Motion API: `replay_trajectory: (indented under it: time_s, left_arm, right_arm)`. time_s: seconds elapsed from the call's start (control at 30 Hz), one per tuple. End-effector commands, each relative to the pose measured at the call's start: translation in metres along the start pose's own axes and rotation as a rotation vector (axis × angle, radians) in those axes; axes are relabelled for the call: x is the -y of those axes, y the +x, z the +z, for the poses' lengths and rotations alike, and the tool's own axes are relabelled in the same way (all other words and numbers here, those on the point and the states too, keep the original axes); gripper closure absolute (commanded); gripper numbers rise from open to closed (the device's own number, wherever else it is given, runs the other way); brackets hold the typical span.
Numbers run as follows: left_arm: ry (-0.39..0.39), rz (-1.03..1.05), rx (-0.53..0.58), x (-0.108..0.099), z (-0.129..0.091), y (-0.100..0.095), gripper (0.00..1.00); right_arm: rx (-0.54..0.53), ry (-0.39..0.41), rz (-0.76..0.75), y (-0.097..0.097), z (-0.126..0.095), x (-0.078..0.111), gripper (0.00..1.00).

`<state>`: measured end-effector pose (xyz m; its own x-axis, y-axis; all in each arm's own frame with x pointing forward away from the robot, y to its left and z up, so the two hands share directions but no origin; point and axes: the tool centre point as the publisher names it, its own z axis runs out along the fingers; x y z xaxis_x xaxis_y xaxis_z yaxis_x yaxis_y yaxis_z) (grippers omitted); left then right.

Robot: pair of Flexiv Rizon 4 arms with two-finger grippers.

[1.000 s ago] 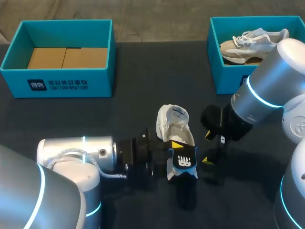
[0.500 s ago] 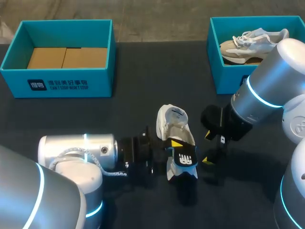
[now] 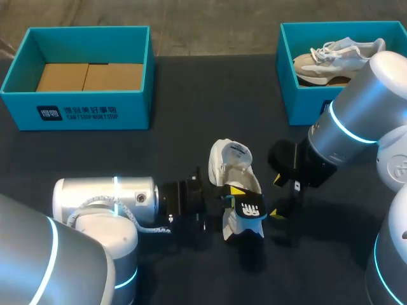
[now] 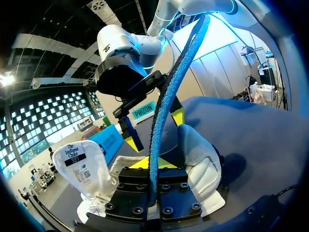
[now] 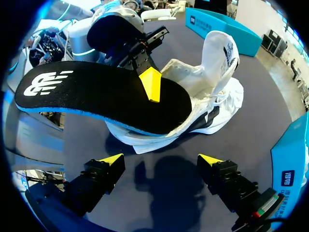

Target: Take the shoe out of the shoebox, open the shoe tongue, remove and reinsert the insole, then place the shoe into the shoebox

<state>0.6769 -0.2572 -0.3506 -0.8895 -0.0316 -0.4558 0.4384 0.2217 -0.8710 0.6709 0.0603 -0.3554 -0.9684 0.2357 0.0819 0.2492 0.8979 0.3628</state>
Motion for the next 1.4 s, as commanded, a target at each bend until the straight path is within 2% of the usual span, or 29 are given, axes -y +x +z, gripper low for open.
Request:
replay_trajectory:
  time_s: [0.03,0.3,0.7,1.4]
  left_arm:
    - [0.0,-0.001,-0.006,0.0,0.0,0.0,0.91]
    - [0.009,-0.005,-0.009,0.003,-0.003,0.001,0.8]
    - [0.016,0.02,-0.02,0.011,-0.005,0.006,0.69]
    - [0.013,0.064,-0.003,0.029,-0.009,0.009,0.72]
  right_arm:
    - [0.003,0.001,0.0,0.001,0.0,0.0,0.0]
    - [0.003,0.001,0.0,0.001,0.0,0.0,0.0]
    - [0.003,0.001,0.0,0.001,0.0,0.0,0.0]
    - [0.003,0.001,0.0,0.001,0.0,0.0,0.0]
